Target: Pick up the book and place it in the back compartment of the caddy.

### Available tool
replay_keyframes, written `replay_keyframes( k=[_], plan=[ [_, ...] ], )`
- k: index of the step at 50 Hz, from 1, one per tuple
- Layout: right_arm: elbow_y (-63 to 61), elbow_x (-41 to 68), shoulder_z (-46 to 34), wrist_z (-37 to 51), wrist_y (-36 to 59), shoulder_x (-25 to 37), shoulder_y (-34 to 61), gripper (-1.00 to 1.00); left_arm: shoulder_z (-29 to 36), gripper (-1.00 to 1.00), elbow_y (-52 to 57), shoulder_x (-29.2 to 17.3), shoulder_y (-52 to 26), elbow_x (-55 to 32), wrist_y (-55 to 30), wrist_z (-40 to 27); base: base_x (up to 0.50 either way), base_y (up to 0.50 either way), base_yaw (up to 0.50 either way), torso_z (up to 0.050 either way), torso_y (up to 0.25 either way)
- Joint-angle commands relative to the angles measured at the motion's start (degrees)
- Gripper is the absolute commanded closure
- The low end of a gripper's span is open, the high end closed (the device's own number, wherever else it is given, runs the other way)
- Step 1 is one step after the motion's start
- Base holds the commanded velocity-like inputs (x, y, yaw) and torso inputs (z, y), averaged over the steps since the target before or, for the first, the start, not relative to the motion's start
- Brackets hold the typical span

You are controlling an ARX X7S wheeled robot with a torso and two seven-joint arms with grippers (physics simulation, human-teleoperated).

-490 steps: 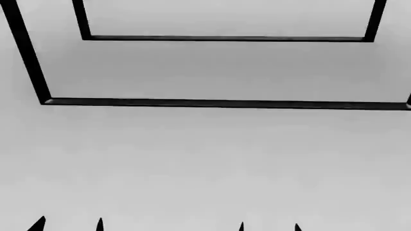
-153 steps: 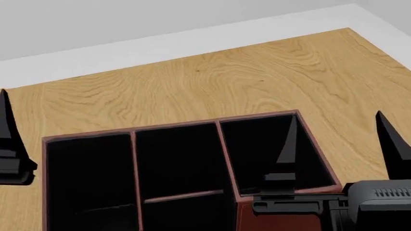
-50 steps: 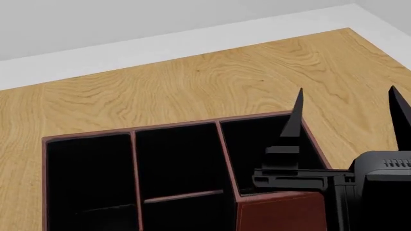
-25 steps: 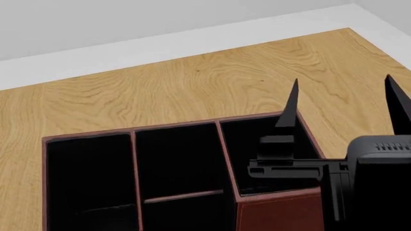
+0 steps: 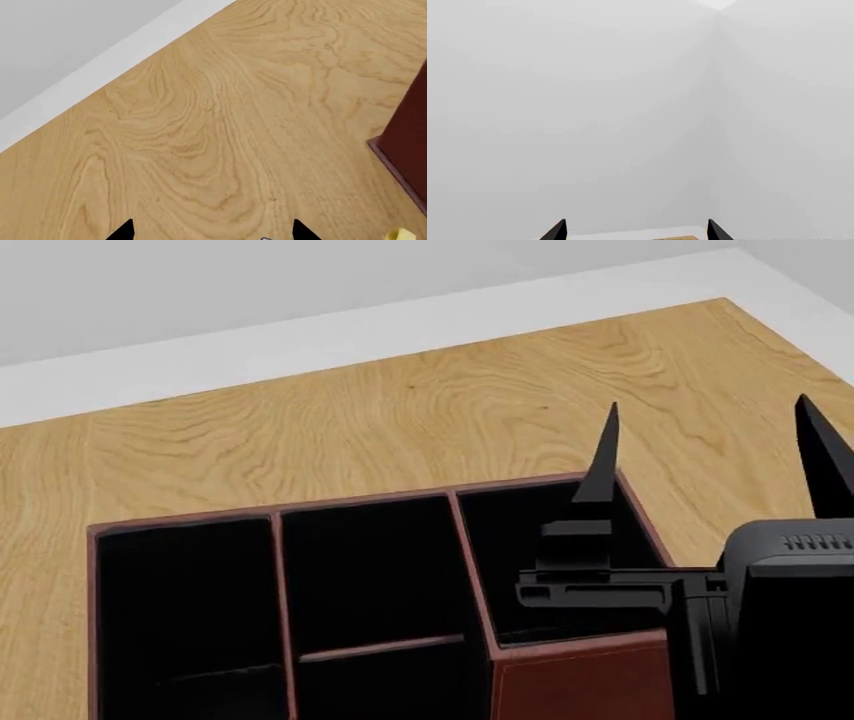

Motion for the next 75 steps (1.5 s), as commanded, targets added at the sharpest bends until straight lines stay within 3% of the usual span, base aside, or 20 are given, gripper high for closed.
replay_keyframes(
  k=[1, 24, 60, 75],
  plan=[
    [-0.1, 0.4, 0.8, 0.0, -1.1, 0.3, -1.5, -1.00, 1.1, -1.00, 1.1, -1.0, 2.0, -1.1, -2.6, 0.3, 0.00, 0.00, 0.00, 0.000, 0.000],
    [0.7, 0.5, 0.2, 0.3, -2.3, 0.6, -1.5, -1.00, 1.7, -1.00, 1.0, -2.0, 8.2, -2.5, -0.5, -0.8, 0.00, 0.00, 0.00, 0.000, 0.000],
    [2.2, -0.4, -2.2, 1.9, -1.7, 1.0, -0.9, -1.00, 6.4, -1.00, -11.0, 4.6, 9.6, 4.3, 7.0, 2.2, 0.00, 0.00, 0.00, 0.000, 0.000],
    [2.3, -0.1, -2.7, 2.5, -1.0, 1.3, -0.6, -1.00, 6.7, -1.00, -12.5, 5.3, 11.3, 4.3, 8.0, 2.1, 0.00, 0.00, 0.00, 0.000, 0.000]
  ],
)
